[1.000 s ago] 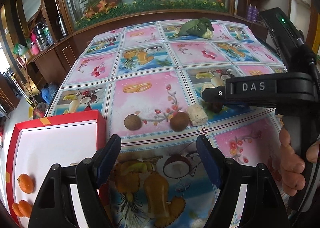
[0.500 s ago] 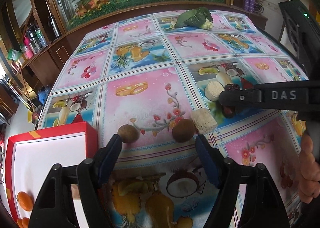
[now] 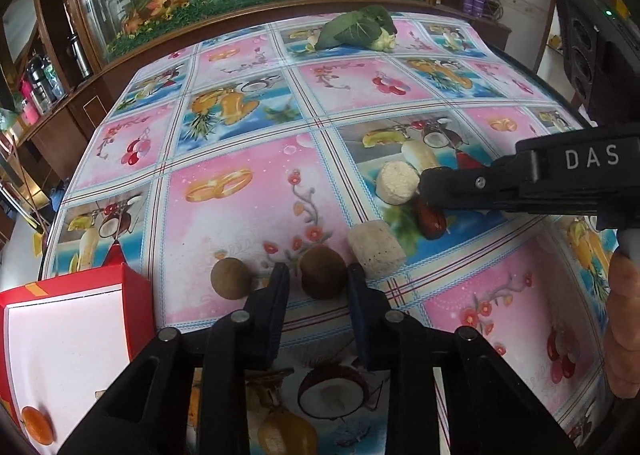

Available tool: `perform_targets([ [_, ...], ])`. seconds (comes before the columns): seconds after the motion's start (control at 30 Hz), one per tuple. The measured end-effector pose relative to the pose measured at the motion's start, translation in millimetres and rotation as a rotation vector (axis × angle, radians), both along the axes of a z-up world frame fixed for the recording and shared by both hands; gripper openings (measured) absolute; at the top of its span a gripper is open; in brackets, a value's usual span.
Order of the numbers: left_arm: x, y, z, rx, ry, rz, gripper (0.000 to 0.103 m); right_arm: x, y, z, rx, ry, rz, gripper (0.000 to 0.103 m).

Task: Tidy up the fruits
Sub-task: 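Grasp a brown round fruit with the left tool while the right tool lifts the date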

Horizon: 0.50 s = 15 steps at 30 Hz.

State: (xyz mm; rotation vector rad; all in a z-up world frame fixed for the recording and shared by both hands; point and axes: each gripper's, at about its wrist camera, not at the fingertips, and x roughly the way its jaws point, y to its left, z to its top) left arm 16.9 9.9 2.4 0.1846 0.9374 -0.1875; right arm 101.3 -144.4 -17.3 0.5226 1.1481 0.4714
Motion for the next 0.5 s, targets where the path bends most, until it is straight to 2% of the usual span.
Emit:
perform_targets([
  [0.07,0,-2,0,-0.003,0.001,-0.006,0.022,-1,0,1,-0.018,-0.002,-0.006,0.017],
  [0.27,0,0,0,-0.015,0.003,0.001,0.022,-1,3,1,-0.056,-0.004,0.006,0.018],
  [0.5,-13,18,13,-0.065,-0.028,0.065,0.022,-7,22,2,-0.128,-0.05,0.063,0.02],
])
